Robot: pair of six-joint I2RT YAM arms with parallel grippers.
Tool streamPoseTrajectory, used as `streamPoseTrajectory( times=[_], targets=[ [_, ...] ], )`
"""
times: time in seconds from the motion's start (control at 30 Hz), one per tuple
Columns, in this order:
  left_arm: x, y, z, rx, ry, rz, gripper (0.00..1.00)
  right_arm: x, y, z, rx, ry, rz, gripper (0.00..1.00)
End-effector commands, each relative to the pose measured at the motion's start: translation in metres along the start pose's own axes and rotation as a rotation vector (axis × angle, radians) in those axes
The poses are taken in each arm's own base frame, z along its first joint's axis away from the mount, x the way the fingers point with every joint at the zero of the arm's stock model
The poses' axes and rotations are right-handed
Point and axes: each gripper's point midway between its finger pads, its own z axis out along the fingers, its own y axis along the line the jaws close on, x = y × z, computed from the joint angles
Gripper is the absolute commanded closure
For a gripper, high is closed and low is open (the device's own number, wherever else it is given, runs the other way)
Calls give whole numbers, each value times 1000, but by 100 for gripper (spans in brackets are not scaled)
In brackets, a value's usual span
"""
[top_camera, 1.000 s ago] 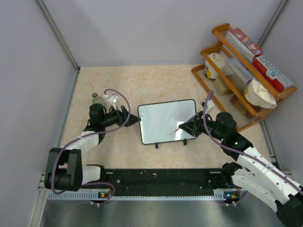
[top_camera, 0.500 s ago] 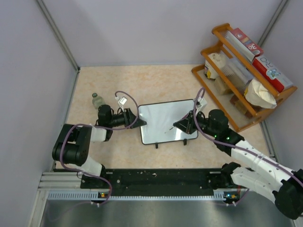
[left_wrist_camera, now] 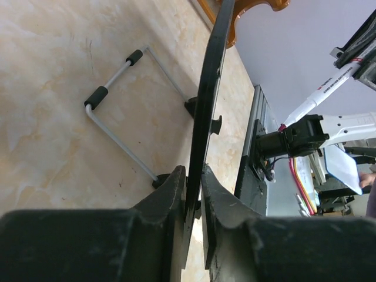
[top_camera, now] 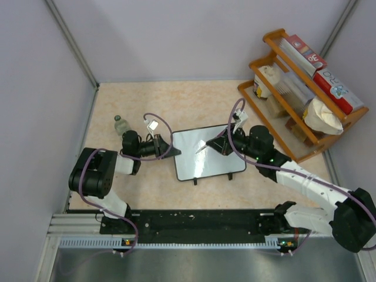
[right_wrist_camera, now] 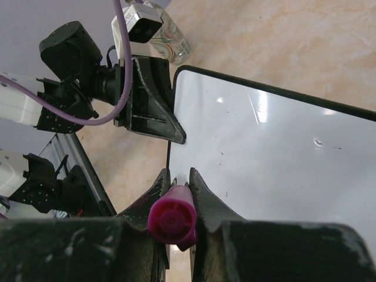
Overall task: Write a sentence on the whiteboard
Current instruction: Hold the whiteboard marker at the center of the board.
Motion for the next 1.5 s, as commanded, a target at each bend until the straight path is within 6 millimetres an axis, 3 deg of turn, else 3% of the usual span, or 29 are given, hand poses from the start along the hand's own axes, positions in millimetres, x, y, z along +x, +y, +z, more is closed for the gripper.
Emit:
streamPoseTrajectory(
  times=[0.0,0.17,0.47,0.97,1.47],
  targets=[
    [-1,-4,1,29,11,51,87,-36,28,14,-80,-98,-87,100],
    [9,4,-1,-7,34,11,100,-44,32,24,-59,-135,-137,100],
    [17,16,-3,-73,55,1,100,-59,28,36,20,-225,-235,100],
    [16,9,-3,-24,51,23,100,-44,36,71,3,-170,-291,100],
    [16,8,-3,-18,51,22,100,-21,34,79,-18,-105,-275,100]
  ],
)
